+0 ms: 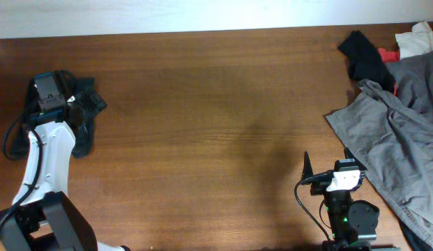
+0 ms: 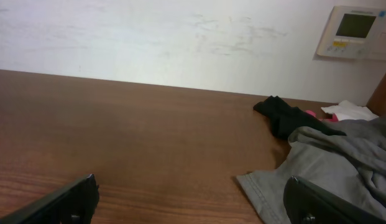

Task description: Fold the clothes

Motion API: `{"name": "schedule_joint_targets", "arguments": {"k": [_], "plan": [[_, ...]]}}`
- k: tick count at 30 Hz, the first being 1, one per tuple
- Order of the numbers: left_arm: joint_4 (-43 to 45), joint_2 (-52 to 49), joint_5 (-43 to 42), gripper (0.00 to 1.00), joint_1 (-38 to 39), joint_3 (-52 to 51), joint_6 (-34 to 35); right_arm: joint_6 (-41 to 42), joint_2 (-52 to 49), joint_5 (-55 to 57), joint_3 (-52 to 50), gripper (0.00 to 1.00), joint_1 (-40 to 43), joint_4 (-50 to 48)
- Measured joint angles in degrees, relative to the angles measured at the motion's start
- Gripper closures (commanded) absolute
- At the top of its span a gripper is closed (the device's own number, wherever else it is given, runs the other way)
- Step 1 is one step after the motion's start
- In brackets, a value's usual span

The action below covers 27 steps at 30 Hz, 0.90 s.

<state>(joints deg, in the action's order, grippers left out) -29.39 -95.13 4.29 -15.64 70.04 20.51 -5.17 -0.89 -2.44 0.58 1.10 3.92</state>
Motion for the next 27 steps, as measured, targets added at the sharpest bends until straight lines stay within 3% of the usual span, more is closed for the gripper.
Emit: {"name": "schedule_joint_targets", "arguments": {"k": [16,27], "plan": [[-0.2,2.2,0.0,0.01,0.0,0.0,0.0,0.0,0.0,0.0,0.0,0.01,0.0,0.0],[0.0,29.2,0.0,0.01,4.5,-0.1,0.0,0.0,0.0,0.0,0.0,0.01,0.0,0.0]]}}
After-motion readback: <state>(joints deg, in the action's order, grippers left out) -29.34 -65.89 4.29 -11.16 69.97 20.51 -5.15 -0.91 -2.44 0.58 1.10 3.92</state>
